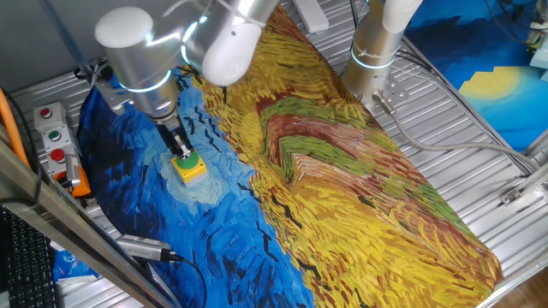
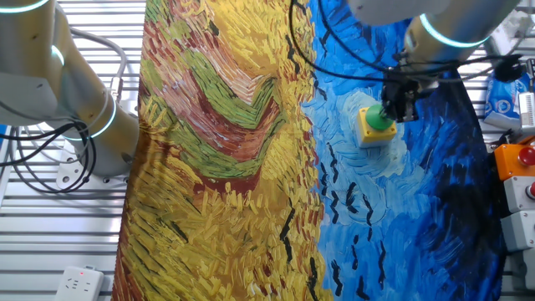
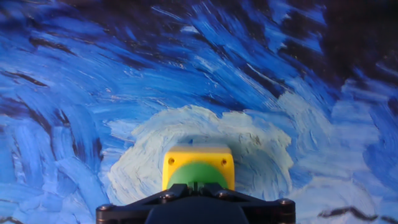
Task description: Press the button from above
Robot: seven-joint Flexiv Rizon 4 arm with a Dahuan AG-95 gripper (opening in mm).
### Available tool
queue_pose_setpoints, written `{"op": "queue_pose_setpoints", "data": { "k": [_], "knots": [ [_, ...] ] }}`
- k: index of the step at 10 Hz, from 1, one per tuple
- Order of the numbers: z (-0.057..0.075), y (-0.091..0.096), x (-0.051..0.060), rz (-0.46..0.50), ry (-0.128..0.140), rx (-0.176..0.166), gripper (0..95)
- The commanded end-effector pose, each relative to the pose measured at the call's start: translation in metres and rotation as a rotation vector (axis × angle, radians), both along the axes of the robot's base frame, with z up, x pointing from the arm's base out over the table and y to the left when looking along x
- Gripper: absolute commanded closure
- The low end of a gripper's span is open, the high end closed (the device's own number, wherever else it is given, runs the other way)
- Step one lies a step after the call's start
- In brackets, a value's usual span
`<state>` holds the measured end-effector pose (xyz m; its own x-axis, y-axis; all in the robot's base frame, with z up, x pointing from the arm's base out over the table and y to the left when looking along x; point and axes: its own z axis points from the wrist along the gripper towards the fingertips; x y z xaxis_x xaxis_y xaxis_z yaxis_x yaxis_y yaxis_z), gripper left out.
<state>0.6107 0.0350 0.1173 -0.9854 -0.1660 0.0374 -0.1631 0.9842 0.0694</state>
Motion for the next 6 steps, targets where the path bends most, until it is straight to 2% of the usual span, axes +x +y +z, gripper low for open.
{"op": "queue_pose_setpoints", "data": {
  "k": [1, 6],
  "knots": [
    [0.0710, -0.0007, 0.0003, -0.033, 0.087, 0.004, 95.0],
    [0.0685, -0.0013, 0.0009, -0.041, 0.091, 0.005, 95.0]
  ]
}}
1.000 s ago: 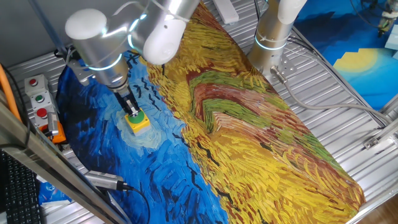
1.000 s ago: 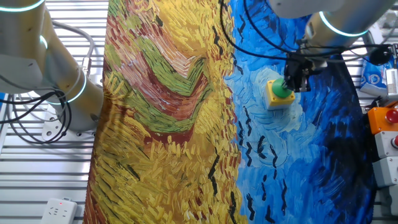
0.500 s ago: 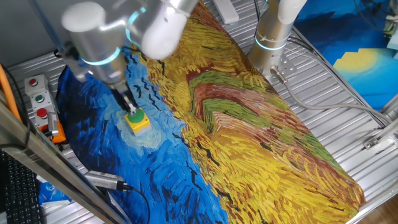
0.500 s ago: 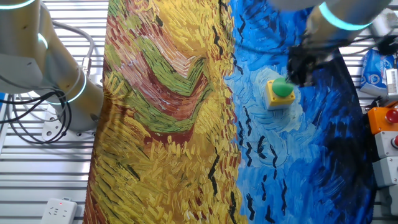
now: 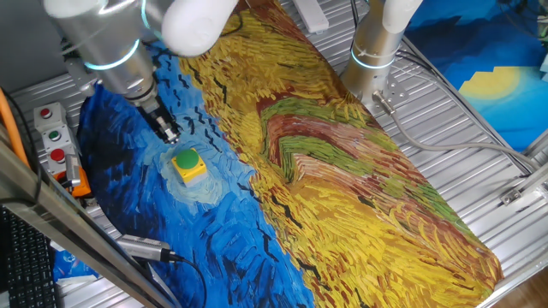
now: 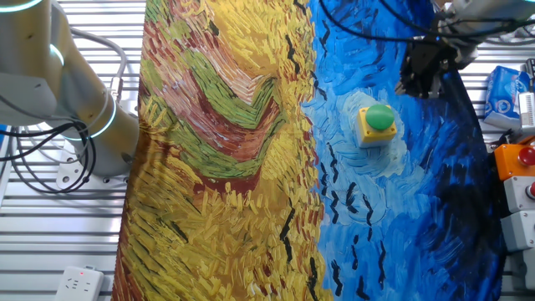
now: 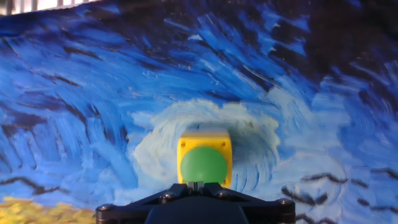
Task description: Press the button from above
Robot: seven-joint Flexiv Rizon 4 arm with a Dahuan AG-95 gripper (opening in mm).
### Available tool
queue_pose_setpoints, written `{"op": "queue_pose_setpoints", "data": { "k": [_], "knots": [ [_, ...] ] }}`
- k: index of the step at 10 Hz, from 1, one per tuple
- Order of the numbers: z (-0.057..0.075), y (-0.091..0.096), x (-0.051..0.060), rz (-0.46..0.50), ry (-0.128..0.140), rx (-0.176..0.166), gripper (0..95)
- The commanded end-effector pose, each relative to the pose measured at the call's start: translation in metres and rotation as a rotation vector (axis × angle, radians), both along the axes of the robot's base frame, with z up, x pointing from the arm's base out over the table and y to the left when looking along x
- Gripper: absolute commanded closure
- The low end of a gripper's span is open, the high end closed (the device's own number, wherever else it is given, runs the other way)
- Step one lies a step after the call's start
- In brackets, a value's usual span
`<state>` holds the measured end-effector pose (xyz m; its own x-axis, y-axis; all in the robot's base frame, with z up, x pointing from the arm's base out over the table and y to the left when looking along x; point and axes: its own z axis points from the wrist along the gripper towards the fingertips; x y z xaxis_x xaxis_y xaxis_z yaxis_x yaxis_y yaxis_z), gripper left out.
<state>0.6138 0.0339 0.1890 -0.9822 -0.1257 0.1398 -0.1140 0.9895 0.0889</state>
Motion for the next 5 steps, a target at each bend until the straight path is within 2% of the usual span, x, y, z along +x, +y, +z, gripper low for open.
{"op": "queue_pose_setpoints", "data": {
  "k": [1, 5],
  "knots": [
    [-0.0033, -0.0002, -0.0023, 0.002, -0.013, -0.001, 95.0],
    [-0.0091, -0.0017, -0.0018, 0.006, -0.011, -0.001, 95.0]
  ]
}}
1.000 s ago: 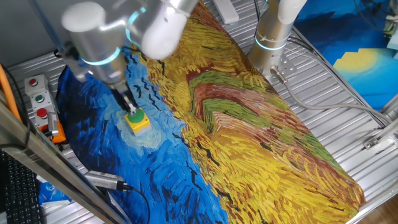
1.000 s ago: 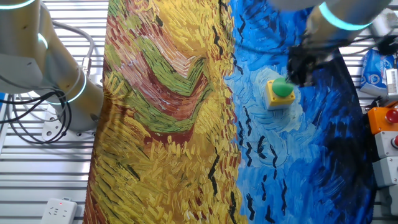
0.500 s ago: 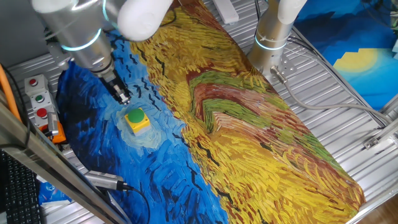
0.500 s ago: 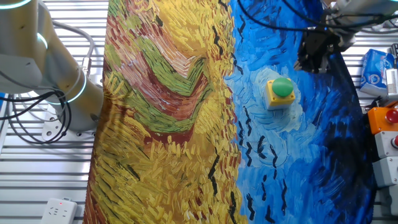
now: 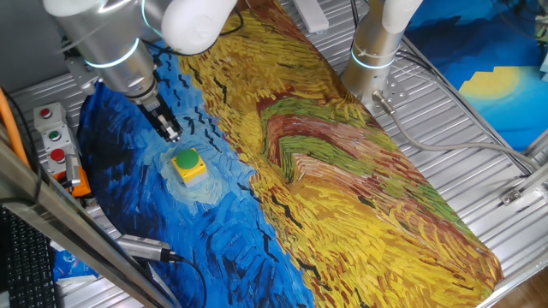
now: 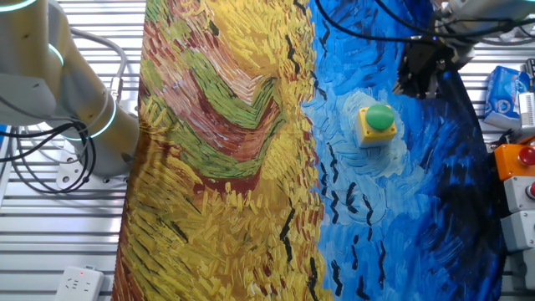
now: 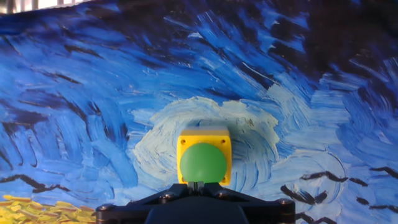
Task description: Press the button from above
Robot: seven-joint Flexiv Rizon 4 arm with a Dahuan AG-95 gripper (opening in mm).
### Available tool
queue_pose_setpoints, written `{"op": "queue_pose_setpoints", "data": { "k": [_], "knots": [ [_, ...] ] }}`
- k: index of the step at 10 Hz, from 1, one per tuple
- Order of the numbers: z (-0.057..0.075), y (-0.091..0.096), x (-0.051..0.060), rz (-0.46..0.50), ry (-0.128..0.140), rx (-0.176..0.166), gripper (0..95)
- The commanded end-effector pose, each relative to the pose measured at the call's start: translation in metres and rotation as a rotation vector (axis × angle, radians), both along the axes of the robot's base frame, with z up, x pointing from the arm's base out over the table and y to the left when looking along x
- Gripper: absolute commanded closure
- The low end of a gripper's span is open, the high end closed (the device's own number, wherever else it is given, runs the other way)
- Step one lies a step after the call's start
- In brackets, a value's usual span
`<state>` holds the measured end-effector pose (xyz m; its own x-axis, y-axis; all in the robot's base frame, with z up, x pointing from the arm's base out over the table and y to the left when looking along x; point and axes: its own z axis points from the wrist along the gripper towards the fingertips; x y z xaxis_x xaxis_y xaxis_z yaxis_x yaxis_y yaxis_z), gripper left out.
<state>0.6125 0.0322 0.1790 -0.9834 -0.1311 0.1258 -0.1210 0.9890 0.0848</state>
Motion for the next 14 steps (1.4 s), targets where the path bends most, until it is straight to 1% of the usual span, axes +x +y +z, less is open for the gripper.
{"op": "queue_pose_setpoints", "data": {
  "k": [1, 4, 14],
  "knots": [
    [0.0002, -0.0005, -0.0015, 0.009, 0.004, 0.002, 95.0],
    [-0.0011, -0.0016, -0.0033, 0.018, 0.006, 0.005, 95.0],
    [-0.0010, -0.0014, -0.0035, 0.013, 0.011, 0.004, 95.0]
  ]
}}
